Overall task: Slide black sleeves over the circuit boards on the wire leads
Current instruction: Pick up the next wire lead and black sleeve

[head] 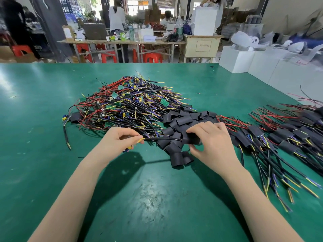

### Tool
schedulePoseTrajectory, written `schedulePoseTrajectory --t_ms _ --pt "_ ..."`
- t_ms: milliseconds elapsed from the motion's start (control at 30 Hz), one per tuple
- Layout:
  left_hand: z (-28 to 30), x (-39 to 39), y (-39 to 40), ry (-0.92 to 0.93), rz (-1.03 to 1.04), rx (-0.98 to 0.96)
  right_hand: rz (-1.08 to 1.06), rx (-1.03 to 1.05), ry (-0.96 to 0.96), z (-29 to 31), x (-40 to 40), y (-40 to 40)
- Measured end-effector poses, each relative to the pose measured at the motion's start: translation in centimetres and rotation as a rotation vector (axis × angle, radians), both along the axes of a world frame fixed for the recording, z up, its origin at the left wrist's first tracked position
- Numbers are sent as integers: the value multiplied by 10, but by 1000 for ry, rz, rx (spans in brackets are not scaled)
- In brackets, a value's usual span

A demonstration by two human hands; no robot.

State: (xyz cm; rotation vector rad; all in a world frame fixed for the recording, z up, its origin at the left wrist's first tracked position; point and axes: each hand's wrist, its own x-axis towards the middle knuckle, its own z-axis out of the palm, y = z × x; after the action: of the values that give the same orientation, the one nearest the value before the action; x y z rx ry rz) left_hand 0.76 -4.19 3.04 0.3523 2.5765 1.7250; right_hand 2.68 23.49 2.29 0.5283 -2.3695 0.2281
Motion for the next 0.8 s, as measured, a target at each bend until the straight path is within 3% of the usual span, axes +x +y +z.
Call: schedulePoseTrajectory --t_ms 200,367,633,800 --pt "-1 5 16 5 -68 43 69 42 -21 0 3 -7" --pt "-13 10 41 -59 -112 86 167 -43 -92 -1 6 -23" --pt "-19 5 30 -19 -221 -29 62 -189 -92 2 5 -6" --pt "-18 3 31 28 -128 96 64 -152 -93 3 6 -5"
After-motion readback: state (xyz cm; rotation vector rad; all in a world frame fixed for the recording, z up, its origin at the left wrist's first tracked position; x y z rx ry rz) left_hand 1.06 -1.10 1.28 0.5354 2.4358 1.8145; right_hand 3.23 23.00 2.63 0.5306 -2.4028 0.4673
